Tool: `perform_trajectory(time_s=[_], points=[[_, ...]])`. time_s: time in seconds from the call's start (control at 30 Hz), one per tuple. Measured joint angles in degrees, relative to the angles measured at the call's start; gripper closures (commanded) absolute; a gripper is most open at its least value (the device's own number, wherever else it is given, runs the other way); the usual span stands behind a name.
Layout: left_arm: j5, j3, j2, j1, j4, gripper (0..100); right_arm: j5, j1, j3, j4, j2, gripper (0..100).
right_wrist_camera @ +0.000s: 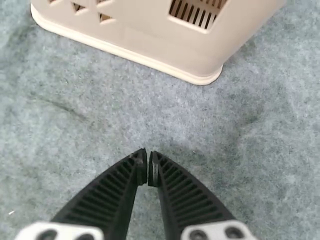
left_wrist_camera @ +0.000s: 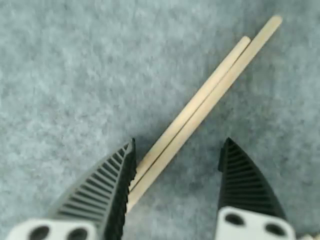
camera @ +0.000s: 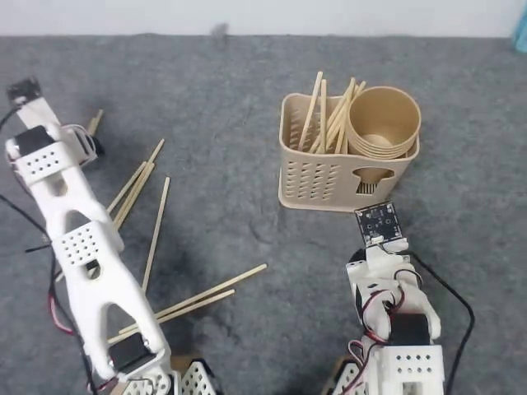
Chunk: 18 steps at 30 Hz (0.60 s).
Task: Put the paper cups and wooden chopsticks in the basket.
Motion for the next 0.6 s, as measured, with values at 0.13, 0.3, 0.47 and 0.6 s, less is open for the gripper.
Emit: perform_trajectory(time_s=[0.13,0.3,0.47,0.6], points=[[0.00,-0.88,0.00,0.09,2.73,75,0.00,0.00,0.00,0.00,0.00,96.5],[0.00,-0.97,0.00,0.18,3.08,77,0.00,0.00,0.00,0.00,0.00,96.5],[0.00,-1.14,-0.09,0.88,3.25,93,0.00,0.00,0.00,0.00,0.00,96.5],[-0.26,-0.97,-1.32,0.97,4.04,99,0.00,0.00,0.00,0.00,0.00,96.5]])
